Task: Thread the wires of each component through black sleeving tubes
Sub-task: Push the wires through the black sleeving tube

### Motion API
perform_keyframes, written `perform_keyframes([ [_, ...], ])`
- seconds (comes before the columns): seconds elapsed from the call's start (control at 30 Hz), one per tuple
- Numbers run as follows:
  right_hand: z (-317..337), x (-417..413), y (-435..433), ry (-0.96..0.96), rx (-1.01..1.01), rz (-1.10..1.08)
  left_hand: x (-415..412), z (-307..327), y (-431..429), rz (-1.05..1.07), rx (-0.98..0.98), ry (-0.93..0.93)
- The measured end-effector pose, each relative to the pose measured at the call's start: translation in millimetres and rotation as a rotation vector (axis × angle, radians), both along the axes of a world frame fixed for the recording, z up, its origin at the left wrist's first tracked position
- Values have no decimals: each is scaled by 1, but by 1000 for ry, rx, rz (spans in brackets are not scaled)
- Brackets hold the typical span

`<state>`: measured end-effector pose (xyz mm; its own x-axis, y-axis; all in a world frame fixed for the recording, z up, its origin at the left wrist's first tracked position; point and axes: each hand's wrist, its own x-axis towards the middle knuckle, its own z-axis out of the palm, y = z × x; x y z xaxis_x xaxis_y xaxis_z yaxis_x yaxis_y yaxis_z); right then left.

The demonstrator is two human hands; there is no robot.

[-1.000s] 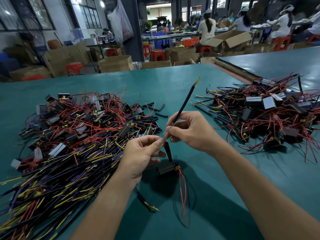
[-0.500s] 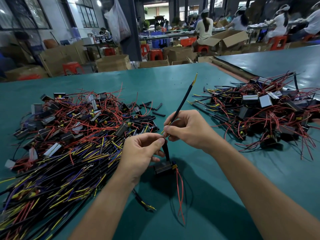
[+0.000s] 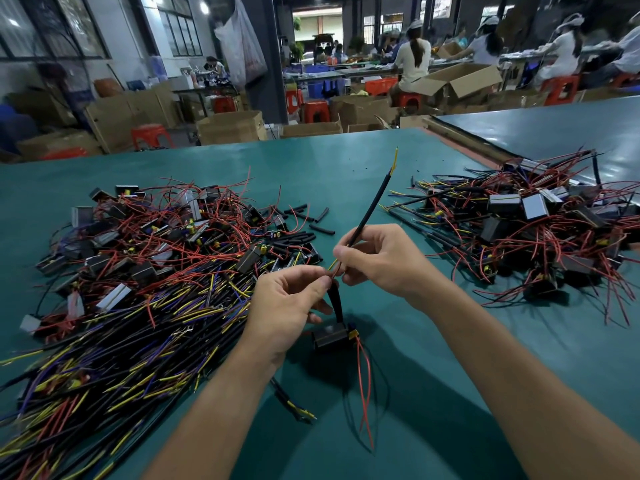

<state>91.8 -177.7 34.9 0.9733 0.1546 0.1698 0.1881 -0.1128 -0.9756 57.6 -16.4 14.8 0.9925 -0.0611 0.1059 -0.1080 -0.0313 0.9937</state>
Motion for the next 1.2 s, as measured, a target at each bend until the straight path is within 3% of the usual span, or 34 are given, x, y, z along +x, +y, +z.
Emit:
perform_keyframes([
  [0.37, 6, 1, 1, 67, 71, -53, 0, -1, 0, -17, 4, -10],
  [0.63, 2, 8, -3, -57, 48, -206, 2, -3, -1, 5, 1, 28],
  [1.0, 3, 5, -3, -75, -37, -175, 3, -3, 0, 9, -3, 41],
  [1.13, 8, 0, -4, -41, 24, -181, 5, -2, 1, 36, -25, 41],
  [1.2, 14, -1, -7, 10, 149, -117, 5, -1, 0, 47, -46, 51],
])
